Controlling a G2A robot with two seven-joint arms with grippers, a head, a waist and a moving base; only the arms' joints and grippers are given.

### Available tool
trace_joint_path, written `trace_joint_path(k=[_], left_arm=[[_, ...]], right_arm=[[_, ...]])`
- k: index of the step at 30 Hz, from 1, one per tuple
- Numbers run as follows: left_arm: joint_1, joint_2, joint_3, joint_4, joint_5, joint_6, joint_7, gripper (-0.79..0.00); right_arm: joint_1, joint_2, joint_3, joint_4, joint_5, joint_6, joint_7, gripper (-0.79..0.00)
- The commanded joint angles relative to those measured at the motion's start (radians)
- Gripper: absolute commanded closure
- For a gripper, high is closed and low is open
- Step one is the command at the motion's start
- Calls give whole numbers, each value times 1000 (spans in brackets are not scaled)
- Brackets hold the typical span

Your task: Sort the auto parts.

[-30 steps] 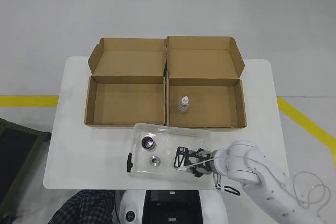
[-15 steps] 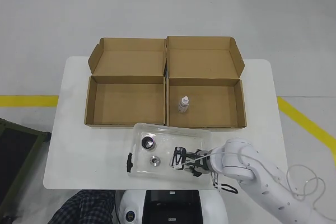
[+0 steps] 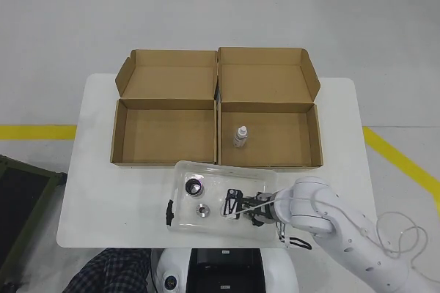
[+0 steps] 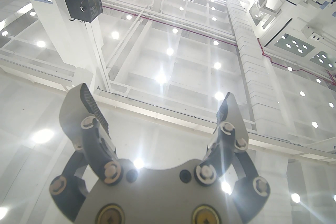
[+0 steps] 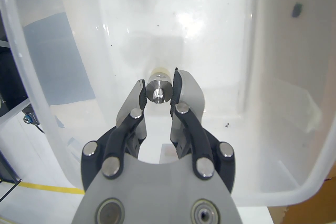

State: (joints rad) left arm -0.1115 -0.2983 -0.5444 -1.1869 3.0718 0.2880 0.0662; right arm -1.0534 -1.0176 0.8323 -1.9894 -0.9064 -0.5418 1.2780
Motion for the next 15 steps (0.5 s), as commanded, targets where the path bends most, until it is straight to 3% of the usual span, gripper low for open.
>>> trace_joint_path(k=[1, 9, 15], left_arm=[[0, 0, 0, 0, 0, 0, 0, -785], [0, 0, 0, 0, 0, 0, 0, -785], [0, 0, 0, 0, 0, 0, 0, -785]], right_arm=[[2, 2, 7, -28, 4, 3, 0, 0], [11, 5, 42, -99, -43, 0, -114, 0], [9, 2, 78, -121, -162, -6, -390, 0]])
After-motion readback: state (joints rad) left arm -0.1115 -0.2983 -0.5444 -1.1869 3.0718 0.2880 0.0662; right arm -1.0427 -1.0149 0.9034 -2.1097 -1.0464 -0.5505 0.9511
